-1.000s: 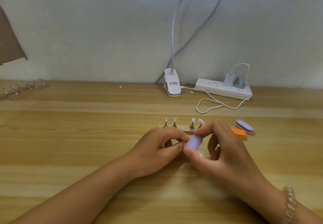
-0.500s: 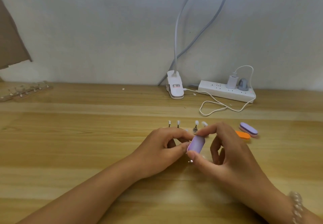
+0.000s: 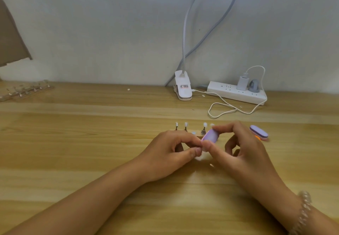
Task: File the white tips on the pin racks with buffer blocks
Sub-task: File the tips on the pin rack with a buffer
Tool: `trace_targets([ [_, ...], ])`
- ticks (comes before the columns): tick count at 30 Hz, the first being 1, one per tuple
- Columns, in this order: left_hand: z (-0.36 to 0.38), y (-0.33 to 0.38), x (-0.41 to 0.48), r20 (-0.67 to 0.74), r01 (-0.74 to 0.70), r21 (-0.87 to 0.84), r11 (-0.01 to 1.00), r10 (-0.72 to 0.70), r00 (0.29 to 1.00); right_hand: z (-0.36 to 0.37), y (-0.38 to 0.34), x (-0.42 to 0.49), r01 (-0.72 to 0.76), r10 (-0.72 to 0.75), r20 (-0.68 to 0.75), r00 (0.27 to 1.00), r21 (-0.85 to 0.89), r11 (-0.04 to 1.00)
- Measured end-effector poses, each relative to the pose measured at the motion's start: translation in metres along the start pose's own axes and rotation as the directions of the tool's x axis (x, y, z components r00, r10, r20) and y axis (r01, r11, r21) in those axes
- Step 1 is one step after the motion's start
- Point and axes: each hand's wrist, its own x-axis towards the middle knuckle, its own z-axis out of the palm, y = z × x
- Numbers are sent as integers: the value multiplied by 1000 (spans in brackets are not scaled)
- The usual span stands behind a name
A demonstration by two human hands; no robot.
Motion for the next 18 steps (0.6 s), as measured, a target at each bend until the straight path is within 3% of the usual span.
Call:
trace_targets([
  [4,-1,-1,0,1,14,-25,1000,-14,1000,4,-5,-6,90,-87,82,993,-25,996],
  [9,0,2,-1,-10,-13,-41,999,13,1000,-2,6,2,-74,79,-47,996,111,991],
  [14,0,2,-3,18,-41,24,999,41,999,4,-4,-5,29,-34,80,996,64,998],
  [18,0,3,-2,11,-44,-12,999,45,999,-1,6,3,-70,72,-22,997,94,993],
])
